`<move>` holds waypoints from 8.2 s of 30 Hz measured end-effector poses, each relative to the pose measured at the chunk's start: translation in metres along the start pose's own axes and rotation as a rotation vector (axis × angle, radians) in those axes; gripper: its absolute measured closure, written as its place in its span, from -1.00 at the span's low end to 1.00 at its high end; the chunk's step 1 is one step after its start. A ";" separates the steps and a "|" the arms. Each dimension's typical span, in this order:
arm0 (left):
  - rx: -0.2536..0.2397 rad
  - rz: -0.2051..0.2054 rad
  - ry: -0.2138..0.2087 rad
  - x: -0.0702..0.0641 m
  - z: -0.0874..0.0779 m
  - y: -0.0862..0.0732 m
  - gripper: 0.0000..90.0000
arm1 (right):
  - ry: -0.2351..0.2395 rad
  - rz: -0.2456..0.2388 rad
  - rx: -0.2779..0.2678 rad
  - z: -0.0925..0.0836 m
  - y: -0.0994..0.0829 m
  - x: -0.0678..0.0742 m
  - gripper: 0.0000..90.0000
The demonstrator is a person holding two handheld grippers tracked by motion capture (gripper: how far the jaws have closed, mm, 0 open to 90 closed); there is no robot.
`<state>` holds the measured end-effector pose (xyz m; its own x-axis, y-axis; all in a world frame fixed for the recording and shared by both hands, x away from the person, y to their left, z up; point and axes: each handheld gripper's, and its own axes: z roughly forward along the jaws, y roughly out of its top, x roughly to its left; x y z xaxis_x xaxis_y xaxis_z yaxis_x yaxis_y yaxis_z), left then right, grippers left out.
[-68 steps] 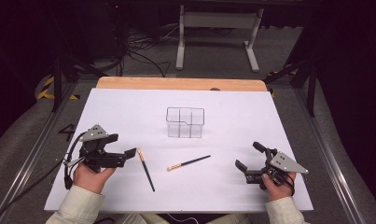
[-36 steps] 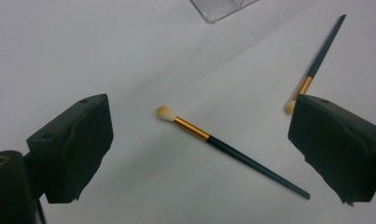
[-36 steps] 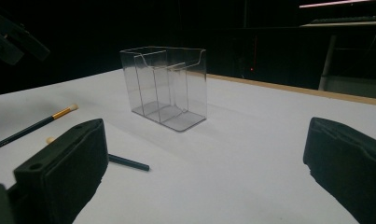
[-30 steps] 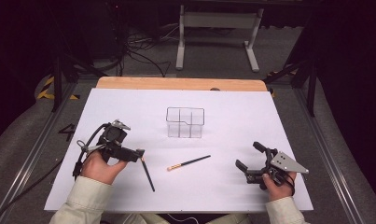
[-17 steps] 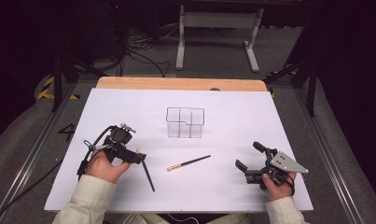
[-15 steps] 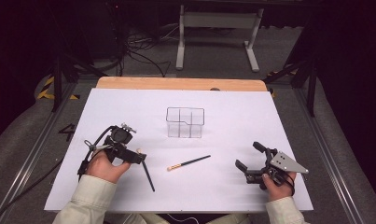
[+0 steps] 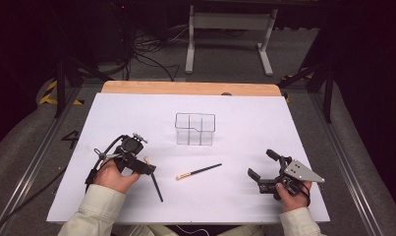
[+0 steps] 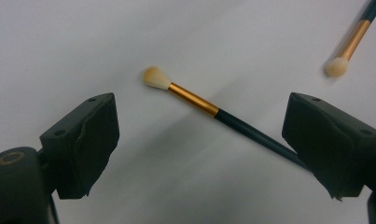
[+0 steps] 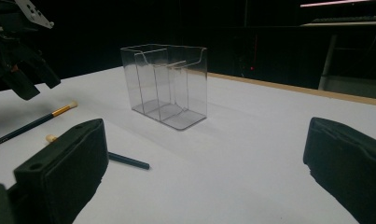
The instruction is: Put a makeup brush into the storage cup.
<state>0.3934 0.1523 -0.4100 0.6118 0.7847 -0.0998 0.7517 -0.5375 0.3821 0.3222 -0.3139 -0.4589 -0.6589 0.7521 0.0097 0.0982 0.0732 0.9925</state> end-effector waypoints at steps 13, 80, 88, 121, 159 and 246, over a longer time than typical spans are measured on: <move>0.035 -0.012 -0.014 -0.001 0.014 0.001 -0.70 | 0.002 0.004 -0.001 0.000 0.000 0.000 -0.99; 0.189 0.009 0.072 -0.023 0.023 0.003 0.62 | 0.008 0.003 0.013 0.001 0.000 0.000 -0.98; 0.210 0.057 0.074 -0.022 0.023 0.006 0.84 | 0.010 -0.003 0.029 0.003 0.001 0.000 -0.99; -0.151 0.141 -0.089 -0.019 -0.031 -0.002 0.85 | -0.004 0.008 0.022 -0.001 0.008 -0.002 -0.96; -0.649 0.269 -0.158 -0.015 -0.056 -0.018 0.85 | -0.020 0.001 0.021 -0.006 0.007 -0.002 -0.97; -1.099 0.329 -0.442 -0.043 -0.028 0.093 0.85 | -0.046 0.012 0.021 -0.026 0.002 -0.003 -0.96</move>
<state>0.4303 0.0776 -0.3445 0.9246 0.3738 -0.0733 0.0695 0.0236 0.9973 0.3052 -0.3325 -0.4534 -0.6224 0.7825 0.0149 0.1218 0.0780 0.9895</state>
